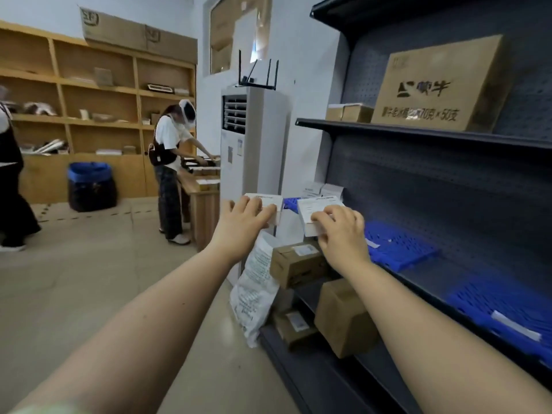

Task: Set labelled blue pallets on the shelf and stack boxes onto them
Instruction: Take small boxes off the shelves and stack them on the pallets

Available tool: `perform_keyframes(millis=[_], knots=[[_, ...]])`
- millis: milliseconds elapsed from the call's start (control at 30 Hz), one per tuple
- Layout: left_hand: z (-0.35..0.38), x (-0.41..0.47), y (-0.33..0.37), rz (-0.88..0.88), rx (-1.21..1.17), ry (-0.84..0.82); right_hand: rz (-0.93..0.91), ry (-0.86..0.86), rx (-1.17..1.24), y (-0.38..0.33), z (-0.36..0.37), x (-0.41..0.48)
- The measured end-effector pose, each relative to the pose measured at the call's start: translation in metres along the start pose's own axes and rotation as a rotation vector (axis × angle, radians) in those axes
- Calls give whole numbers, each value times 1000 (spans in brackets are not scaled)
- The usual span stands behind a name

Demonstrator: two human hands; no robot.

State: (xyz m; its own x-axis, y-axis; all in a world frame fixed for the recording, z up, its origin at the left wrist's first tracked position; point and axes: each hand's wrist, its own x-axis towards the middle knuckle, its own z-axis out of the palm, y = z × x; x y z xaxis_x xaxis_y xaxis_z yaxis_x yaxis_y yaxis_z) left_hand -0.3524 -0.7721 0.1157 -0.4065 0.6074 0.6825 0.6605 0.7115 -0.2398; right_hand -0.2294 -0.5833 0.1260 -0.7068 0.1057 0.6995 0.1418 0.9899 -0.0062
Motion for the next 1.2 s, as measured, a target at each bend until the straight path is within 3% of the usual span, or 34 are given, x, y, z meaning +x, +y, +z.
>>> perform_keyframes(millis=[133, 300, 533, 733, 900, 1200], knots=[[58, 8, -4, -66, -68, 8, 124, -42, 148, 2, 57, 18], [120, 41, -21, -314, -213, 31, 351, 26, 375, 8, 127, 63], [208, 97, -72, -456, -169, 29, 338, -13, 463, 16, 239, 148], [281, 84, -104, -621, -271, 106, 333, -64, 511, 6, 318, 179], [340, 74, -142, -713, -334, 26, 367, -70, 561, -8, 388, 200], [460, 163, -247, -572, -496, 118, 360, 34, 461, -7, 491, 317]])
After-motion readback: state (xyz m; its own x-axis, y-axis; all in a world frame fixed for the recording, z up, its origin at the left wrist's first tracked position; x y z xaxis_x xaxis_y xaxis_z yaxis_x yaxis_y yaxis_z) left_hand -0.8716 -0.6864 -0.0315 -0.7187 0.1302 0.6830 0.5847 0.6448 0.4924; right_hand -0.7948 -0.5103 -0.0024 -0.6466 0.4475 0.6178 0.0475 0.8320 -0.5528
